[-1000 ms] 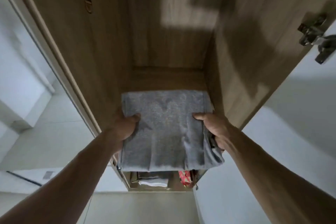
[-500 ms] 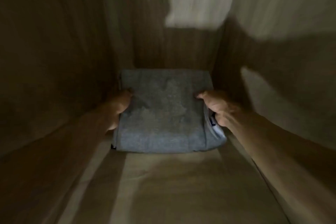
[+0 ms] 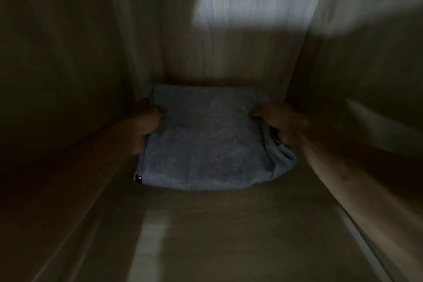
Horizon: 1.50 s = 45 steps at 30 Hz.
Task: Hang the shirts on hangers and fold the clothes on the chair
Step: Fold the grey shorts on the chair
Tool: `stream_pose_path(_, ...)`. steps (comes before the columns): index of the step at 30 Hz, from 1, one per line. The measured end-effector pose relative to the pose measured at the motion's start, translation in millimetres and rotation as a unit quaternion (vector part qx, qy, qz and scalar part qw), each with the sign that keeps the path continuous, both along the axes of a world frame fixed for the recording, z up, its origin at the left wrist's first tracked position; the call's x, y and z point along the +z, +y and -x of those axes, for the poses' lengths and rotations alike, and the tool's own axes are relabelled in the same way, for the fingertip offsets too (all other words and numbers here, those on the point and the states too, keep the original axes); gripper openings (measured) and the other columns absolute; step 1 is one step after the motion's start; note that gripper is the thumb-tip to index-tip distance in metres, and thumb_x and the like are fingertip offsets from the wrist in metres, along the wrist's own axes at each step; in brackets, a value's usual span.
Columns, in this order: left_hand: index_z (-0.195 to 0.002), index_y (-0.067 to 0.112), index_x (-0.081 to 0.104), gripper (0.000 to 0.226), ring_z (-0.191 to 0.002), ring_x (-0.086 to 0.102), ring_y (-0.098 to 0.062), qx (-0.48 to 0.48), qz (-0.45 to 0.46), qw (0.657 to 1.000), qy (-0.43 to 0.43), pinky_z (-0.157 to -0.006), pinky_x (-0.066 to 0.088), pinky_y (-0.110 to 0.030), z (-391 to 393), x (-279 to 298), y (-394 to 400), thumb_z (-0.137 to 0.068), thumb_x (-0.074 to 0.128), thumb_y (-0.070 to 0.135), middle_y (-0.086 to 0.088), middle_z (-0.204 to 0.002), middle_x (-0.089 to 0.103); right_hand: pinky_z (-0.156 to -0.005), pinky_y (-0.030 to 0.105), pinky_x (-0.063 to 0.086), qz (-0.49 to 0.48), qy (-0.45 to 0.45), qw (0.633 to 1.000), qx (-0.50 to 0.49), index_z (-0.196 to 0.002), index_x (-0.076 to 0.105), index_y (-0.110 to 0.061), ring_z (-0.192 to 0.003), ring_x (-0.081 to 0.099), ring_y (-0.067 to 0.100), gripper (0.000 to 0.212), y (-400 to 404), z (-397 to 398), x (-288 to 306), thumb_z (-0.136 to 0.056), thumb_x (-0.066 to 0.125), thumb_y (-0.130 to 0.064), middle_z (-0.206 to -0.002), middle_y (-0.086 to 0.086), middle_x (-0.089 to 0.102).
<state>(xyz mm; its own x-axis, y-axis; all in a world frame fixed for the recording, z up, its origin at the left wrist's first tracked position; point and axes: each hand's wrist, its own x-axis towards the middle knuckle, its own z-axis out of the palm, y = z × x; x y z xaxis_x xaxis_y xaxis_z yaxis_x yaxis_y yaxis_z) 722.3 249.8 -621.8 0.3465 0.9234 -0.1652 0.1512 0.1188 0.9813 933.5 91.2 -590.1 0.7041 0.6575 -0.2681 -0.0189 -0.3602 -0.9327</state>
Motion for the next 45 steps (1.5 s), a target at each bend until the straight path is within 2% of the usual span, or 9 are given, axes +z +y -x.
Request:
stream_pose_path(4, -0.140, 0.005, 0.048, 0.037, -0.108, 0.060, -0.033, 0.006, -0.033, 0.999, 0.029, -0.100, 0.048, -0.046, -6, -12, 20, -0.105, 0.048, 0.016, -0.016, -0.123, 0.059, -0.094, 0.030, 0.044, 0.016, -0.064, 0.998, -0.005, -0.146, 0.039, -0.003, -0.125, 0.053, 0.031, 0.061, 16, -14, -16, -0.096, 0.064, -0.026, -0.145, 0.013, 0.048)
stream_pose_path(8, -0.147, 0.004, 0.039, 0.048, -0.121, 0.053, -0.038, -0.002, -0.092, 0.983, 0.156, -0.108, 0.041, -0.050, -10, -41, 60, -0.102, 0.052, 0.013, -0.025, -0.140, 0.050, -0.089, 0.027, 0.041, 0.046, -0.215, 0.976, 0.006, -0.142, 0.043, 0.002, -0.132, 0.047, 0.034, 0.044, 22, -23, -21, -0.102, 0.053, -0.015, -0.144, 0.019, 0.048)
stream_pose_path(13, -0.138, 0.011, 0.050, 0.050, -0.125, 0.048, -0.043, 0.087, -0.394, 0.865, 0.297, -0.105, 0.040, -0.052, -26, -20, 2, -0.099, 0.039, 0.040, -0.022, -0.137, 0.051, -0.108, 0.048, 0.032, 0.111, -0.558, 0.821, 0.043, -0.138, 0.049, -0.017, -0.129, 0.046, 0.036, 0.049, 14, 3, -34, -0.092, 0.048, -0.034, -0.138, 0.013, 0.052)
stream_pose_path(16, -0.121, 0.015, 0.062, 0.060, -0.115, 0.056, -0.039, 0.007, -0.476, 0.807, 0.349, -0.100, 0.043, -0.052, -30, -17, -44, -0.093, 0.022, 0.049, -0.017, -0.122, 0.062, -0.109, 0.048, 0.030, 0.104, -0.550, 0.823, 0.097, -0.140, 0.047, -0.024, -0.131, 0.046, 0.032, 0.069, 13, 37, -50, -0.084, 0.021, -0.055, -0.141, 0.008, 0.052)
stream_pose_path(19, -0.144, 0.021, 0.044, 0.065, -0.135, 0.043, -0.033, -0.059, -0.432, 0.783, 0.443, -0.114, 0.030, -0.050, -29, -34, -56, -0.095, 0.010, 0.047, -0.010, -0.147, 0.048, -0.116, 0.052, 0.026, 0.138, -0.513, 0.838, 0.126, -0.152, 0.031, -0.028, -0.144, 0.034, 0.030, 0.059, 13, 45, -73, -0.100, 0.018, -0.052, -0.157, 0.005, 0.036)
stream_pose_path(22, -0.154, 0.022, 0.028, 0.063, -0.143, 0.032, -0.032, -0.061, -0.415, 0.791, 0.446, -0.118, 0.024, -0.050, -23, -51, -50, -0.100, 0.006, 0.047, -0.008, -0.157, 0.034, -0.119, 0.055, 0.019, 0.152, -0.490, 0.846, 0.144, -0.158, 0.016, -0.030, -0.150, 0.020, 0.029, 0.059, 16, 43, -79, -0.103, 0.015, -0.051, -0.165, 0.004, 0.020)
stream_pose_path(29, -0.145, 0.017, 0.040, 0.060, -0.135, 0.042, -0.036, -0.047, -0.445, 0.769, 0.456, -0.113, 0.028, -0.055, -15, -41, -61, -0.099, 0.012, 0.043, -0.012, -0.147, 0.046, -0.120, 0.056, 0.010, 0.164, -0.482, 0.848, 0.145, -0.159, 0.014, -0.030, -0.153, 0.011, 0.031, 0.057, 8, 54, -69, -0.105, 0.019, -0.047, -0.167, 0.006, 0.013)
stream_pose_path(38, -0.155, 0.020, 0.028, 0.053, -0.145, 0.030, -0.030, -0.040, -0.349, 0.824, 0.444, -0.119, 0.019, -0.051, 60, -23, -148, -0.105, 0.027, 0.039, -0.010, -0.159, 0.030, -0.122, 0.050, 0.021, 0.152, -0.458, 0.866, 0.128, -0.158, 0.021, -0.028, -0.152, 0.015, 0.030, 0.056, -74, 111, -48, -0.104, 0.029, -0.043, -0.165, 0.007, 0.018)
stream_pose_path(45, -0.116, 0.017, 0.059, 0.061, -0.103, 0.060, -0.042, -0.034, -0.387, 0.835, 0.390, -0.088, 0.051, -0.045, 159, 45, -277, -0.091, 0.014, 0.050, -0.017, -0.114, 0.062, -0.114, 0.038, 0.030, 0.150, -0.425, 0.882, 0.137, -0.153, 0.027, -0.018, -0.146, 0.027, 0.032, 0.051, -191, 200, 38, -0.105, 0.034, -0.036, -0.160, 0.012, 0.025)
